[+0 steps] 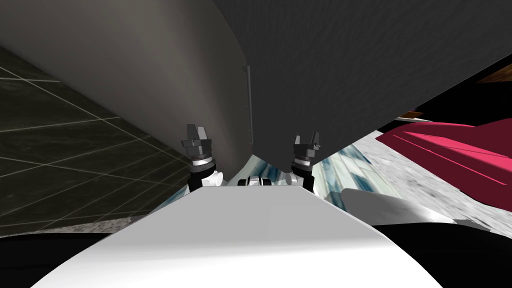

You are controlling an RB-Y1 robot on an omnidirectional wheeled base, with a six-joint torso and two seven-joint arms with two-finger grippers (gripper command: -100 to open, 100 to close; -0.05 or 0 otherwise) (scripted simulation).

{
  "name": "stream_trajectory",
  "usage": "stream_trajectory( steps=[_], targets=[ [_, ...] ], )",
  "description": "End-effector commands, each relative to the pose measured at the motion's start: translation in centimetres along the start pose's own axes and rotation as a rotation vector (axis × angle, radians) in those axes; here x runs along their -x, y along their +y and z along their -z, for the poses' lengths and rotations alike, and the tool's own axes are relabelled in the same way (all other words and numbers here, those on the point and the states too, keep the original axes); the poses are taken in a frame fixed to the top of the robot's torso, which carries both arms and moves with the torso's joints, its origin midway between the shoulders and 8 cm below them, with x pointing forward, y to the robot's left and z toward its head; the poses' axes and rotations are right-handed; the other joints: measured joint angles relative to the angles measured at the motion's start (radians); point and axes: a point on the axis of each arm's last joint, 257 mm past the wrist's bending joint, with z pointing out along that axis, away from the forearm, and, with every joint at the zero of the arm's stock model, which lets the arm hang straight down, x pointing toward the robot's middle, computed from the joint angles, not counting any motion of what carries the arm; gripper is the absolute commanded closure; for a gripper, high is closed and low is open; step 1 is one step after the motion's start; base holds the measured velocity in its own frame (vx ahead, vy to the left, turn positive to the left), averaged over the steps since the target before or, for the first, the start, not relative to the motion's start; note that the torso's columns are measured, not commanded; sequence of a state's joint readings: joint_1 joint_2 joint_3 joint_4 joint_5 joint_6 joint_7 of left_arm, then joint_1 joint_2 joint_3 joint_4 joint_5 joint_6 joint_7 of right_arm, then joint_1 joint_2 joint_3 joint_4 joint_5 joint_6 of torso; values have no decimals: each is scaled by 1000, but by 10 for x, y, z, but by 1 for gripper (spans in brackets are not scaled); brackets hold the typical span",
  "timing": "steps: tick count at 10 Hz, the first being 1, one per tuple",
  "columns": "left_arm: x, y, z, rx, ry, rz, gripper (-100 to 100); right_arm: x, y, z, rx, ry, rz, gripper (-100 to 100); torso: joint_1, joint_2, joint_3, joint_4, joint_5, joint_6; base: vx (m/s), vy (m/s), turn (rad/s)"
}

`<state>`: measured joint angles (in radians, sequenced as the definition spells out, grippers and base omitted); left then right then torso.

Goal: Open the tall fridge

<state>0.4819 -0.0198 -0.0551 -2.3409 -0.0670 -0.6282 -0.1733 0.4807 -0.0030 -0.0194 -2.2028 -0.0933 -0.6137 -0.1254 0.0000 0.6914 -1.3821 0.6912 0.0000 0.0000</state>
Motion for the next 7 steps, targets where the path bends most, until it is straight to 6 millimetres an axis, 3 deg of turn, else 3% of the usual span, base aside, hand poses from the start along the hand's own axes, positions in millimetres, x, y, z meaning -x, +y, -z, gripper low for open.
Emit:
stream_trajectory(
  steps=[1, 7],
  targets=[
    [-12, 12, 0, 10, 68, -14, -100, 0, 0, 0, -1, 0, 0, 0, 0, 34, -69, 33, 0, 0, -9, -11, -4],
    [-34, 80, -13, 107, 163, -79, -100, 0, 0, 0, -1, 0, 0, 0, 0, 47, -94, 47, 0, 0, -32, -19, -14]
  ],
)
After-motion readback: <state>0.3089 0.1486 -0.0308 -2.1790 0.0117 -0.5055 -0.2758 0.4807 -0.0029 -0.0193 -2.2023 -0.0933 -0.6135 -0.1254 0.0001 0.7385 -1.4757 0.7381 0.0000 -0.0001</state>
